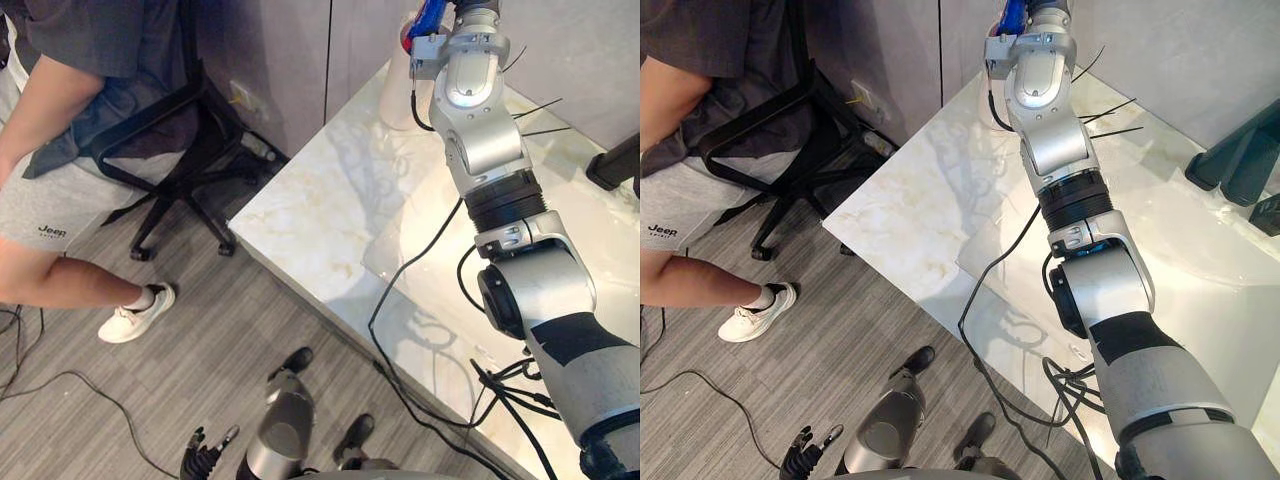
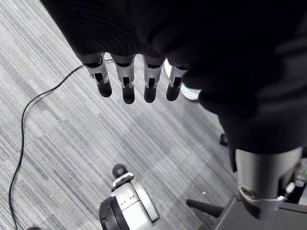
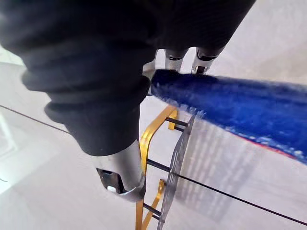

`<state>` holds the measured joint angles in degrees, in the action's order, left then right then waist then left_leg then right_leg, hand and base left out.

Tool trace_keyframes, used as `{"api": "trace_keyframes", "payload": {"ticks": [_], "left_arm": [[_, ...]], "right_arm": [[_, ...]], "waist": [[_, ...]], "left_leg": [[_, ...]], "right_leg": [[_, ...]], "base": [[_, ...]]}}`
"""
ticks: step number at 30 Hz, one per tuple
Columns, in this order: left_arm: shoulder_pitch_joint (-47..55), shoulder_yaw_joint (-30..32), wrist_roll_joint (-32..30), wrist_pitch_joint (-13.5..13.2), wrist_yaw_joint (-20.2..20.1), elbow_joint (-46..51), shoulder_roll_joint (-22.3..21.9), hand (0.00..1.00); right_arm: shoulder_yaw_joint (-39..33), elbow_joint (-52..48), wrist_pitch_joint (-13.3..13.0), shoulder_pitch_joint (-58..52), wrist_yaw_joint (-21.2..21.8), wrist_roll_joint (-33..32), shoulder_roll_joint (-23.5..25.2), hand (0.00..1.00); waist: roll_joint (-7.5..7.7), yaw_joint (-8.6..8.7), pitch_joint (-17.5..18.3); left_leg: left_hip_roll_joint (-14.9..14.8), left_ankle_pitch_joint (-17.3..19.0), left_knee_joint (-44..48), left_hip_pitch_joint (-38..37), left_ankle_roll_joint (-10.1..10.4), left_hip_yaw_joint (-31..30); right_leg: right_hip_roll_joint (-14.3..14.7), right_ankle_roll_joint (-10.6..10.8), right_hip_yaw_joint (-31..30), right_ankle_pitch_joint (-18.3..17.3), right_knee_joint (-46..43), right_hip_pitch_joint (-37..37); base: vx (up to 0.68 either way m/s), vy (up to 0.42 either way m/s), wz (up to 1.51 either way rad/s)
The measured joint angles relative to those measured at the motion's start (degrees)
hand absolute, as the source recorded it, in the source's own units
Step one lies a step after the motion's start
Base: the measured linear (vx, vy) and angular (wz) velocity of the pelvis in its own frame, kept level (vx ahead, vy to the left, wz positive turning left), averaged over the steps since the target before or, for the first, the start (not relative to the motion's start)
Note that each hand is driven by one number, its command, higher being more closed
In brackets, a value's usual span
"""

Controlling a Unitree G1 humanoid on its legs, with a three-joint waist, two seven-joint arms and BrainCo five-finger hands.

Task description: Organize washtable

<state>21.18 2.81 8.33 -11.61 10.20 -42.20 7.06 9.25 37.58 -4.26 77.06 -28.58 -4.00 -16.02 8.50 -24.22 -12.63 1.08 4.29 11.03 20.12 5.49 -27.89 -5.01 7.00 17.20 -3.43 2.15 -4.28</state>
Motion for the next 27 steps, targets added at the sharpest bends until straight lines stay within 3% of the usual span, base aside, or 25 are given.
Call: {"api": "trace_keyframes", "payload": {"ticks": [10,15,21,25,27], "left_arm": [[0.02,0.12,-0.02,0.36,0.02,-1.32,0.16,0.0],[0.07,1.09,-0.02,1.3,-0.04,-2.22,0.1,0.0],[0.06,4.18,-0.01,1.67,-0.27,-5.21,-0.35,0.0],[0.08,6.0,0.01,2.32,-1.05,-7.52,-0.48,0.0],[0.28,6.91,0.02,2.43,-1.44,-8.41,-0.67,0.0]], "right_arm": [[0.01,-1.18,0.03,-1.13,0.03,0.11,-0.79,0.0],[0.1,-9.76,-0.5,-1.42,-0.05,0.44,-6.53,0.0],[-1.46,-16.94,-4.4,-6.66,0.06,0.0,-16.14,0.0],[-13.55,-24.15,-8.27,-19.08,0.08,-1.51,-19.21,0.0],[-25.02,-25.6,-10.59,-28.97,-0.45,-3.9,-19.39,0.0]], "waist": [[0.07,1.6,0.12],[0.18,3.23,1.13],[0.43,6.83,4.17],[0.33,9.51,6.83],[0.0,11.03,7.93]], "left_leg": [[-0.14,-0.17,-0.05,-1.5,0.21,0.79],[-0.4,-0.19,-0.11,-2.55,0.19,1.77],[-0.37,-0.16,-0.97,-5.86,0.11,4.77],[-0.54,0.26,-1.22,-7.31,-0.28,7.14],[-0.12,0.65,-1.27,-7.92,-0.38,7.92]], "right_leg": [[0.0,-0.21,-0.79,0.15,-0.01,1.06],[-0.05,-0.16,-3.11,0.94,0.05,1.26],[-0.56,-0.09,-6.83,1.75,0.04,2.08],[-0.87,0.09,-9.6,2.21,-0.15,2.06],[-1.11,0.25,-10.58,2.46,-0.17,2.0]], "base": [[0.0,0.01,-0.03],[-0.02,0.038,-0.17],[-0.04,0.054,-0.28],[-0.05,0.054,-0.34],[-0.04,0.047,-0.26]]}}
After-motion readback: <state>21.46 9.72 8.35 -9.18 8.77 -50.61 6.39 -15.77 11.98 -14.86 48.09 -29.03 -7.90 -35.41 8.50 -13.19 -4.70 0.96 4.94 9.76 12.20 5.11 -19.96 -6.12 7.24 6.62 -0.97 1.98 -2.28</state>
